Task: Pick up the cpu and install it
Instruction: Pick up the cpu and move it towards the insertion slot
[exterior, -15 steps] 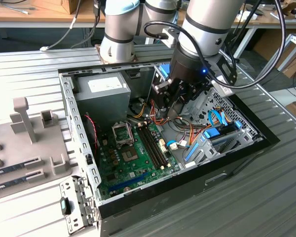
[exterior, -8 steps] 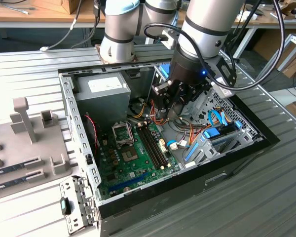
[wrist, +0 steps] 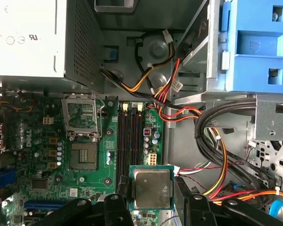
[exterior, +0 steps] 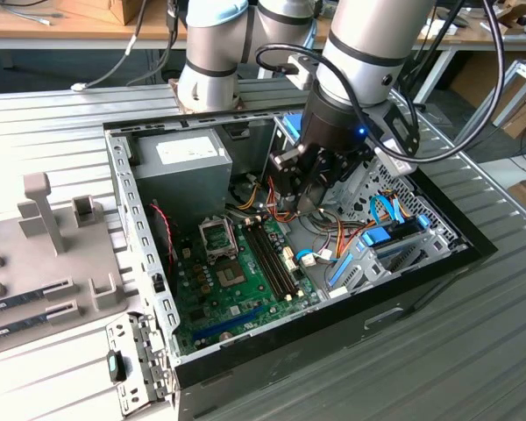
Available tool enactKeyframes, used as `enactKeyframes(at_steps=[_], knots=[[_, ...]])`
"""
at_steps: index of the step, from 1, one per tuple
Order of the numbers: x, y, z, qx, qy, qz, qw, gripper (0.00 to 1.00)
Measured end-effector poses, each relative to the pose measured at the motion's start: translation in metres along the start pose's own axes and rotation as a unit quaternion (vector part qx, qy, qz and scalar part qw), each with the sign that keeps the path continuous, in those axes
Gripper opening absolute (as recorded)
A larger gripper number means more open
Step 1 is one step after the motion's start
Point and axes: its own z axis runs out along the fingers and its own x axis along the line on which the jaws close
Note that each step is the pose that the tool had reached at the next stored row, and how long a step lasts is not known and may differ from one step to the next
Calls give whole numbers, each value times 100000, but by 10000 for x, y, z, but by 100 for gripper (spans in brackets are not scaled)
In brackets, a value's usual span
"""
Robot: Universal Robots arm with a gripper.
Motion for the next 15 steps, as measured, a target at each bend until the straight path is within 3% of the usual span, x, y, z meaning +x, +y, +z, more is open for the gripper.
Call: enactKeyframes(at_steps=[15], knots=[[1,-16,45,2,0,-1,100000,47]])
